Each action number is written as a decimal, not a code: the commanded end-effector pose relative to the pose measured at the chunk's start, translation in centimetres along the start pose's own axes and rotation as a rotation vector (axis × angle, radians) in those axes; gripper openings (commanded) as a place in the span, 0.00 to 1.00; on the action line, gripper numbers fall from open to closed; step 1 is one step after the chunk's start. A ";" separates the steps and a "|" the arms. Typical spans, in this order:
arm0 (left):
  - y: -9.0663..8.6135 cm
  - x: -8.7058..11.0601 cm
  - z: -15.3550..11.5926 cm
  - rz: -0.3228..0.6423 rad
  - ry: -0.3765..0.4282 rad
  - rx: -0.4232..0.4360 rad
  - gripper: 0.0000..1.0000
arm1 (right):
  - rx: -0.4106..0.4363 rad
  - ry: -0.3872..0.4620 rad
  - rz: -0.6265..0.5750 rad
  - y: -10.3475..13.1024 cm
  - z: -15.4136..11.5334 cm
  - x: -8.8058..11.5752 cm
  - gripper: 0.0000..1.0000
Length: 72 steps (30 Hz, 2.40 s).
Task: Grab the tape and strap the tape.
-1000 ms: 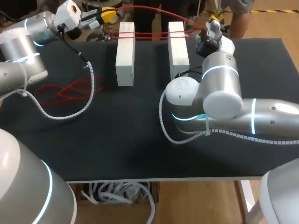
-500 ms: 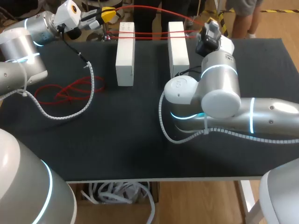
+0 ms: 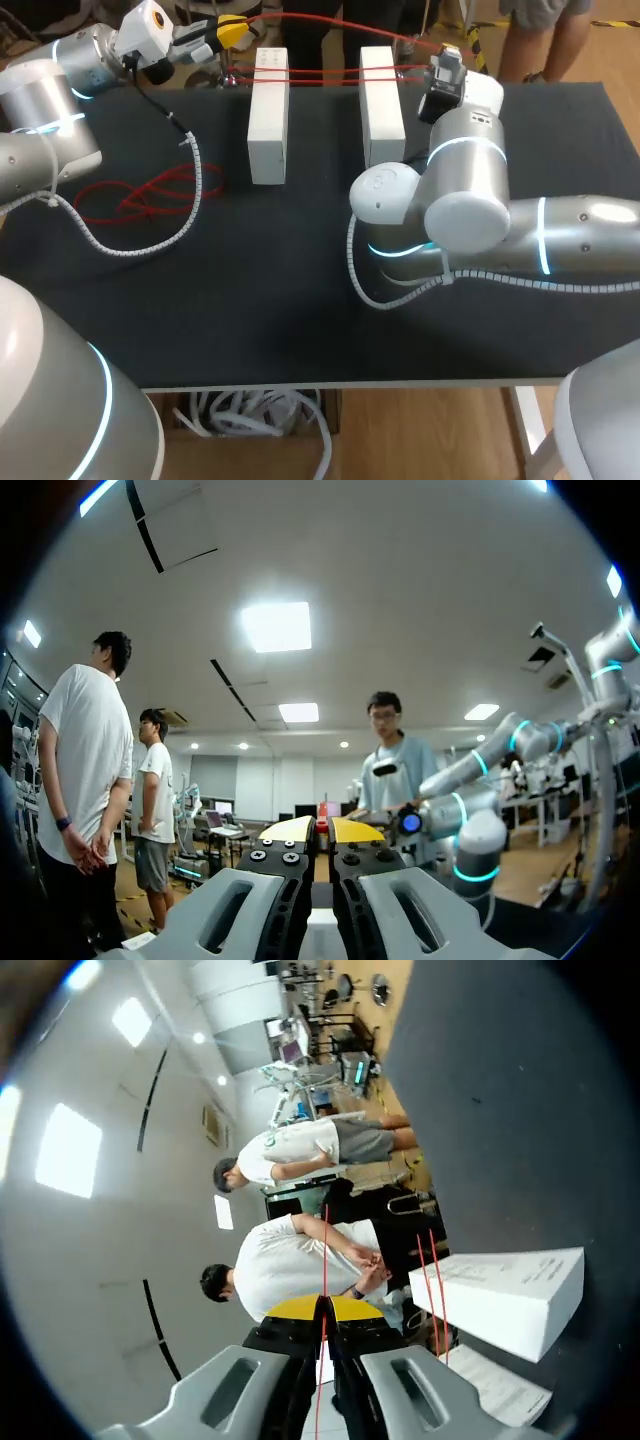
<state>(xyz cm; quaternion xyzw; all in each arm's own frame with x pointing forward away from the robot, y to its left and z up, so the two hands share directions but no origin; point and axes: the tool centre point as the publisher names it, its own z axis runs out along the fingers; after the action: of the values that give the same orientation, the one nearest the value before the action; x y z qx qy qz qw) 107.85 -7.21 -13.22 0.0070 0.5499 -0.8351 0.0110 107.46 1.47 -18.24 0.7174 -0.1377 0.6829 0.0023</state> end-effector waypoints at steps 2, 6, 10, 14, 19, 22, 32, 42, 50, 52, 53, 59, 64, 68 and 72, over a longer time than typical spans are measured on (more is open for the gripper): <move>0.0 0.1 0.1 0.001 -0.004 -0.001 0.00 | -0.090 -0.076 -0.213 -0.2 -0.2 1.3 0.00; 0.0 0.1 0.1 0.001 -0.004 -0.001 0.00 | -0.090 -0.076 -0.213 -0.2 -0.2 1.3 0.00; 0.0 0.1 0.1 0.001 -0.004 -0.001 0.00 | -0.090 -0.076 -0.213 -0.2 -0.2 1.3 0.00; 0.0 0.1 0.1 0.001 -0.004 -0.001 0.00 | -0.090 -0.076 -0.213 -0.2 -0.2 1.3 0.00; 0.0 0.1 0.1 0.001 -0.004 -0.001 0.00 | -0.090 -0.076 -0.213 -0.2 -0.2 1.3 0.00; 0.0 0.1 0.1 0.001 -0.004 -0.001 0.00 | -0.090 -0.076 -0.213 -0.2 -0.2 1.3 0.00; -2.8 -0.1 0.8 -0.387 -0.137 -0.687 0.00 | -0.090 -0.076 -0.213 -0.2 -0.2 1.3 0.00; -3.5 0.0 1.7 -0.510 -0.097 -0.894 0.00 | -0.090 -0.076 -0.213 -0.2 -0.2 1.3 0.00; -3.5 0.0 1.7 -0.510 -0.097 -0.894 0.00 | -0.090 -0.076 -0.213 -0.2 -0.2 1.3 0.00; -3.5 0.0 1.7 -0.510 -0.097 -0.894 0.00 | -0.090 -0.076 -0.213 -0.2 -0.2 1.3 0.00; -3.5 0.0 1.7 -0.510 -0.097 -0.894 0.00 | -0.090 -0.076 -0.213 -0.2 -0.2 1.3 0.00; -3.8 -0.1 2.5 -0.419 -0.098 -1.006 0.00 | -0.090 -0.076 -0.213 -0.2 -0.2 1.3 0.00; -4.0 0.0 3.3 -0.297 -0.046 -1.147 0.00 | -0.090 -0.076 -0.213 -0.2 -0.2 1.3 0.00; -3.9 0.0 3.8 -0.244 -0.031 -1.182 0.00 | -0.090 -0.076 -0.213 -0.2 -0.2 1.3 0.00; -3.8 0.1 5.1 -0.188 -0.034 -1.235 0.00 | -0.090 -0.076 -0.213 -0.2 -0.2 1.3 0.00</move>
<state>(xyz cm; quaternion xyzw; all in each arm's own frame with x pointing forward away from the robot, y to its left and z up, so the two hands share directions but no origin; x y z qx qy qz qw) 108.17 -9.44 -8.16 -0.0636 0.8971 -0.4325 -0.0639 107.41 1.56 -17.15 0.7505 -0.0923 0.6463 0.1026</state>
